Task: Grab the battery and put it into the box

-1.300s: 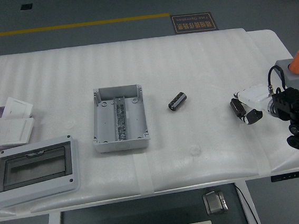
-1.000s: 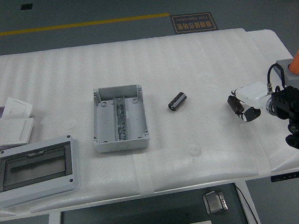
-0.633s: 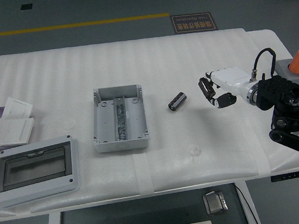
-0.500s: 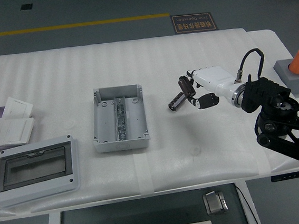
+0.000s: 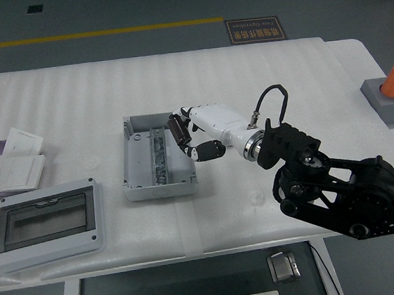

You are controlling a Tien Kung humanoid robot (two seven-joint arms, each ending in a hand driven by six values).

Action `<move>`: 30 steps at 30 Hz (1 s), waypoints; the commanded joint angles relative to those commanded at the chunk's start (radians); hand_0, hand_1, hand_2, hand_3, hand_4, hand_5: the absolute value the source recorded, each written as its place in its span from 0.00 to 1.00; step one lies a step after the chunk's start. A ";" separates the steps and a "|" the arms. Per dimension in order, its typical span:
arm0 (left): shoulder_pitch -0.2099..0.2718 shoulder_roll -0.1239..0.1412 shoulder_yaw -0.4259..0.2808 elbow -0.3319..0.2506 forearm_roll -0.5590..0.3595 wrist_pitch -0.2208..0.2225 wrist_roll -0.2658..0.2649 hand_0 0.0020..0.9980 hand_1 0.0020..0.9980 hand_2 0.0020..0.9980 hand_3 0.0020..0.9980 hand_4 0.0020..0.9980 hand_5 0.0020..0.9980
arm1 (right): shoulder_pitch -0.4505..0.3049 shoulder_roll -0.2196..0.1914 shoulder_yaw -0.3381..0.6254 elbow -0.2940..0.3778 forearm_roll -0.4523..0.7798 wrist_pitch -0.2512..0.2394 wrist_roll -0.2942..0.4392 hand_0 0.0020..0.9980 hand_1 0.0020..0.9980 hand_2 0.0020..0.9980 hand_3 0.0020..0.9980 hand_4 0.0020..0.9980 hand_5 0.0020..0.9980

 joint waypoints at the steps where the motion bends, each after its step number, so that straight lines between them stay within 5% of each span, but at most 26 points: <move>1: 0.001 0.000 -0.002 0.000 0.002 -0.001 0.002 0.66 0.67 0.57 0.61 0.69 0.46 | -0.002 0.014 -0.004 -0.010 -0.003 -0.001 -0.002 0.53 0.59 0.65 0.72 0.46 0.31; 3: 0.001 0.000 -0.004 0.000 0.004 -0.002 0.004 0.66 0.67 0.57 0.61 0.69 0.46 | -0.004 0.035 -0.014 -0.026 -0.010 -0.004 -0.005 0.53 0.59 0.65 0.72 0.46 0.31; 4: 0.002 0.000 -0.004 0.000 0.004 -0.003 0.005 0.66 0.67 0.57 0.60 0.68 0.45 | -0.006 0.046 -0.020 -0.035 -0.013 -0.004 -0.006 0.63 0.71 0.78 0.94 0.64 0.40; 9: -0.001 0.002 -0.002 0.000 0.003 -0.004 0.006 0.66 0.67 0.57 0.60 0.68 0.45 | -0.010 0.082 -0.041 -0.064 -0.027 -0.007 -0.010 0.63 0.71 0.78 0.94 0.64 0.40; 10: -0.001 0.002 -0.002 0.000 0.003 -0.004 0.006 0.66 0.67 0.55 0.60 0.68 0.45 | -0.010 0.085 -0.043 -0.068 -0.028 -0.007 -0.011 0.73 0.82 0.91 1.00 0.77 0.44; 15: -0.004 0.003 0.003 0.000 -0.001 -0.004 0.005 0.66 0.67 0.55 0.60 0.68 0.45 | -0.009 0.094 -0.047 -0.084 -0.027 -0.007 -0.012 0.73 0.82 0.91 1.00 0.77 0.44; 16: -0.004 0.003 0.003 0.000 -0.001 -0.004 0.005 0.66 0.67 0.54 0.59 0.66 0.44 | -0.009 0.094 -0.047 -0.086 -0.027 -0.008 -0.012 0.78 0.86 0.95 1.00 0.92 0.52; 21: -0.006 0.003 0.004 0.000 -0.002 -0.005 0.005 0.66 0.67 0.54 0.59 0.66 0.44 | -0.015 0.099 -0.027 -0.103 -0.036 -0.020 -0.018 0.78 0.86 0.95 1.00 0.92 0.52; 22: -0.006 0.003 0.005 0.000 -0.003 -0.005 0.004 0.66 0.67 0.53 0.59 0.65 0.43 | -0.018 0.096 -0.012 -0.114 -0.041 -0.027 -0.022 0.80 0.86 0.96 1.00 1.00 0.60; 30: -0.005 0.003 0.008 0.000 -0.007 -0.004 0.004 0.66 0.67 0.53 0.59 0.63 0.42 | -0.031 0.065 0.085 -0.246 -0.076 -0.034 -0.095 0.79 0.86 0.95 1.00 1.00 0.60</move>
